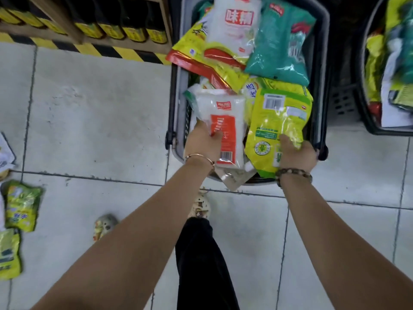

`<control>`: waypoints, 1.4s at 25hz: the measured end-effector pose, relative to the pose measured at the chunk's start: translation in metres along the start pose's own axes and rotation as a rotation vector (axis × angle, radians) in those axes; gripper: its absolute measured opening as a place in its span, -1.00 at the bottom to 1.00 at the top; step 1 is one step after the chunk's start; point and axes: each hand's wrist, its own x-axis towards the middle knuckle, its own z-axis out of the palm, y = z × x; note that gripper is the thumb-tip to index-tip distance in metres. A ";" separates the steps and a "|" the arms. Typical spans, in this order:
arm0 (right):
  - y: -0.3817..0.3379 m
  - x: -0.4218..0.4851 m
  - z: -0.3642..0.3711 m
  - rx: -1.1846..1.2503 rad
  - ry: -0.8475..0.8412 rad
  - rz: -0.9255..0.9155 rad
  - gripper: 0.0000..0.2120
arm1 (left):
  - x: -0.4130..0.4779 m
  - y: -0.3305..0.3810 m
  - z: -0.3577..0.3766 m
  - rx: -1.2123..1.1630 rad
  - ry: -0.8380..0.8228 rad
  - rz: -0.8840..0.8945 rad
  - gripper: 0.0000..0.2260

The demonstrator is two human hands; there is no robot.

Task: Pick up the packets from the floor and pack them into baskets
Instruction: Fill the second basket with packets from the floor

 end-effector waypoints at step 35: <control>-0.088 -0.177 0.128 -0.341 -0.503 -1.212 -0.50 | -0.052 -0.134 -0.174 -0.074 0.402 -0.069 -0.64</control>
